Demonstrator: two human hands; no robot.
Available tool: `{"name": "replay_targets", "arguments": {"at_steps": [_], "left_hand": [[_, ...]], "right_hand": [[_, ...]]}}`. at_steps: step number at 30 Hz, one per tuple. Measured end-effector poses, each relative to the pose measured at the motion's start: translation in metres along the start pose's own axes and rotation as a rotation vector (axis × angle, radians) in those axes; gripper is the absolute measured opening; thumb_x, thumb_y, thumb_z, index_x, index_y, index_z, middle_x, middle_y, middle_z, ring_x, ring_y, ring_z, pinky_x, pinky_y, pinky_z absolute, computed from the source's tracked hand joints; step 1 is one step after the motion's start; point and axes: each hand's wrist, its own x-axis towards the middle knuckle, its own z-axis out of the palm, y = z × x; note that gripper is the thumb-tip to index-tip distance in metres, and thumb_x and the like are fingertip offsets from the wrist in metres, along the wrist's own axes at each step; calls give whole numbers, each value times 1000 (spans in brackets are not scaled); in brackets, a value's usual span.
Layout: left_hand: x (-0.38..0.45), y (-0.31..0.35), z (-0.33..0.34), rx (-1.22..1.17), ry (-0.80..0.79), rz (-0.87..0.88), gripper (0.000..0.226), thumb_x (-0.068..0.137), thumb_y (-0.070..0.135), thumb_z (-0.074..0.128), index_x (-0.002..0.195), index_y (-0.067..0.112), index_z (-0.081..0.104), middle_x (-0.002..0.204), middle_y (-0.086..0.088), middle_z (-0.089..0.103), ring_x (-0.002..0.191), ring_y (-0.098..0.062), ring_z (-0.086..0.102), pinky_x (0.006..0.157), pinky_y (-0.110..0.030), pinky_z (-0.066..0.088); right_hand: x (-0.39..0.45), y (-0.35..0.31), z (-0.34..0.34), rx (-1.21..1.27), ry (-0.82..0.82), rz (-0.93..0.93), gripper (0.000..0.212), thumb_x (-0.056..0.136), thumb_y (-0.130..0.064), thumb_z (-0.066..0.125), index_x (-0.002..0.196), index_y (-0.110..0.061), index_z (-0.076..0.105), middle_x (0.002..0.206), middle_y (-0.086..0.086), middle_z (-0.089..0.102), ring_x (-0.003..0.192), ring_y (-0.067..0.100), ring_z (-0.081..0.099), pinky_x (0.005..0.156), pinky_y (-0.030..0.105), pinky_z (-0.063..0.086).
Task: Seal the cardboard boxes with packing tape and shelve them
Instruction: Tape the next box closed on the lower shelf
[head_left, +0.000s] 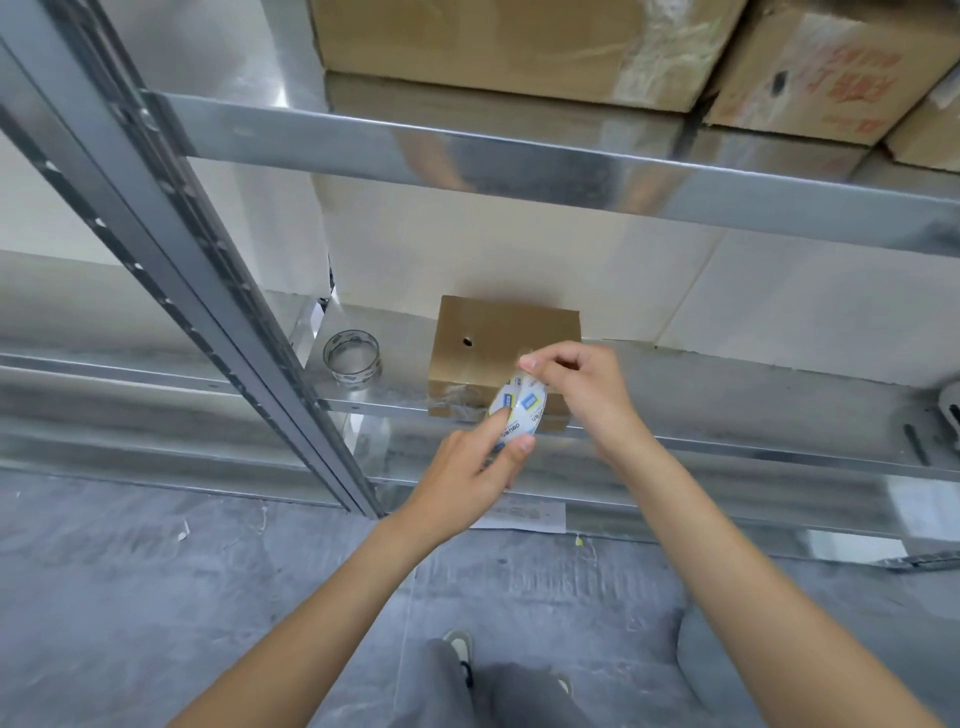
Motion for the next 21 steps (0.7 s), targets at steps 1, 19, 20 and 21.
{"name": "replay_targets", "arguments": {"at_steps": [1, 19, 20, 21], "left_hand": [[0, -1, 0, -15, -4, -12, 36, 97, 46, 43, 83, 13, 46, 59, 8, 49, 57, -20, 48, 62, -49, 49], [10, -10, -10, -425, 310, -269, 22, 102, 26, 47, 91, 16, 65, 108, -5, 62, 91, -3, 57, 81, -25, 42], [17, -9, -13, -398, 305, -282, 20, 102, 29, 48, 98, 18, 64, 112, -1, 63, 95, -3, 57, 82, -27, 42], [25, -5, -18, -366, 281, -282, 20, 102, 32, 46, 107, 22, 62, 118, 4, 62, 101, -3, 57, 83, -27, 41]], "right_hand": [[0, 0, 0, -4, 2, -3, 12, 84, -8, 73, 74, -15, 73, 79, -6, 73, 76, 3, 66, 72, 14, 50], [-11, -43, -22, 84, -420, -39, 10, 80, -16, 71, 79, -6, 72, 83, 12, 71, 76, 20, 62, 75, 26, 51], [-13, -46, -22, 32, -466, -63, 9, 81, -15, 71, 80, -7, 73, 83, 15, 70, 78, 20, 62, 78, 26, 50], [-15, -49, -23, -19, -506, -84, 8, 83, -14, 70, 80, -8, 73, 83, 17, 70, 80, 19, 63, 79, 25, 49]]}}
